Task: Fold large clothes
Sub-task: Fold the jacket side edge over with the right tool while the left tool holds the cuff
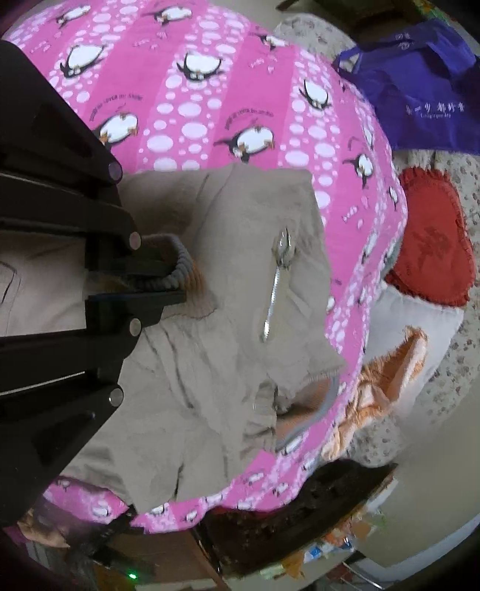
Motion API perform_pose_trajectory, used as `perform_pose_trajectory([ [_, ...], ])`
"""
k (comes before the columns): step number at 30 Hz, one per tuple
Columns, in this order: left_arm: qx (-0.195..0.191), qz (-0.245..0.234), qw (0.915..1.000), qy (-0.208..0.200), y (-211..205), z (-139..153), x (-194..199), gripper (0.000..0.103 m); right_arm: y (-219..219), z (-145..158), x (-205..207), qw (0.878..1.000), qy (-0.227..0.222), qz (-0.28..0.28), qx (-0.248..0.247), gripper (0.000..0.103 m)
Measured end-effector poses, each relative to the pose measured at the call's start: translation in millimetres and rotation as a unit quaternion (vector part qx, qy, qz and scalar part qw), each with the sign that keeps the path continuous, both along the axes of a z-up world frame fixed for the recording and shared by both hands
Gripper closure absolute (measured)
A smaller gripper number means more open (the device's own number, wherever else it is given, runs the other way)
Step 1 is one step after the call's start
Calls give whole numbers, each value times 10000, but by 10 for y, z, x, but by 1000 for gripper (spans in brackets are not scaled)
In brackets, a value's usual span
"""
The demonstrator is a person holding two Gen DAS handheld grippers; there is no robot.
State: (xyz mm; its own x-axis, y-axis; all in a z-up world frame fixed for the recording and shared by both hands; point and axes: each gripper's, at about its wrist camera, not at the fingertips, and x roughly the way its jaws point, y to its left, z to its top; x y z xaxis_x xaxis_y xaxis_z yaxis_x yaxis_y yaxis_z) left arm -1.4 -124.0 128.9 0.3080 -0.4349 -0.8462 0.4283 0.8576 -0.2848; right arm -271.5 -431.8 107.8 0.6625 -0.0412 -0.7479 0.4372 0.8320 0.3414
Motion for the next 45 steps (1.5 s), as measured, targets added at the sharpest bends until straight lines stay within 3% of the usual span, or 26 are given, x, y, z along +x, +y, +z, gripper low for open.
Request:
perform_pose_trajectory([
  [3, 105, -125, 9998, 103, -144, -145, -25, 100, -26, -140, -276, 9989, 24, -221, 411, 100],
  [7, 319, -123, 9990, 283, -268, -370, -22, 100, 56, -514, -332, 9945, 926, -117, 476, 103],
  [11, 235, -166, 9994, 207, -227, -308, -16, 100, -157, -211, -529, 9956, 591, -427, 582, 91],
  [13, 198, -120, 9995, 221, -220, -288, 2, 100, -283, -23, -468, 9969, 285, -506, 537, 64],
  [14, 180, -103, 9995, 229, -222, -282, 8, 100, -334, 55, -378, 9971, 181, -556, 492, 33],
  [15, 179, -95, 9995, 228, -222, -284, 3, 100, -370, 89, -257, 9971, 124, -585, 470, 24],
  [17, 248, -101, 9994, 209, -252, -296, -15, 100, -439, 75, 113, 9974, -55, -492, 525, 24],
  [20, 354, -141, 9991, 175, -284, -304, -23, 100, -523, -148, 632, 9956, 304, -169, 869, 25],
  [22, 334, -162, 9991, 197, -276, -287, -3, 100, -577, -275, 851, 9951, 505, -161, 840, 54],
  [23, 308, -170, 9992, 207, -270, -277, 7, 100, -614, -234, 918, 9965, 385, -190, 715, 98],
  [24, 268, -173, 9993, 209, -265, -258, 17, 100, -634, -161, 914, 9974, 216, -243, 646, 101],
  [26, 209, -180, 9995, 154, -291, -224, 40, 100, -723, 27, 885, 9973, -207, -517, 469, 101],
  [28, 251, -179, 9995, 108, -344, -250, 71, 100, -755, 102, 880, 9968, -308, -722, 147, 102],
  [30, 354, -152, 9992, 130, -419, -324, 95, 100, -860, -31, 953, 9952, 98, -961, -181, 103],
  [33, 434, -141, 9989, 136, -453, -386, 98, 100, -980, -200, 901, 9937, 305, -1057, 238, 99],
  [34, 405, -160, 9990, 103, -438, -382, 94, 100, -985, -187, 797, 9934, 195, -1058, 397, 94],
  [35, 390, -167, 9991, 97, -424, -382, 98, 100, -969, -173, 683, 9925, 141, -1096, 526, 79],
  [36, 365, -165, 9991, 109, -406, -384, 104, 99, -951, -179, 598, 9917, 122, -1089, 678, 50],
  [38, 317, -134, 9993, 127, -371, -382, 114, 96, -847, -191, 410, 9884, -100, -963, 1167, 36],
  [41, 288, -18, 9995, 121, -343, -389, 106, 90, -609, -254, 332, 9883, -74, -489, 1440, 36],
  [43, 344, 46, 9993, 128, -338, -408, 81, 86, -404, -344, 356, 9884, 54, -107, 1514, 45],
  [44, 371, 52, 9992, 118, -334, -406, 65, 84, -340, -369, 390, 9895, 173, 53, 1437, 83],
  [45, 393, 49, 9992, 98, -326, -396, 45, 79, -283, -372, 429, 9921, 325, 164, 1196, 98],
])
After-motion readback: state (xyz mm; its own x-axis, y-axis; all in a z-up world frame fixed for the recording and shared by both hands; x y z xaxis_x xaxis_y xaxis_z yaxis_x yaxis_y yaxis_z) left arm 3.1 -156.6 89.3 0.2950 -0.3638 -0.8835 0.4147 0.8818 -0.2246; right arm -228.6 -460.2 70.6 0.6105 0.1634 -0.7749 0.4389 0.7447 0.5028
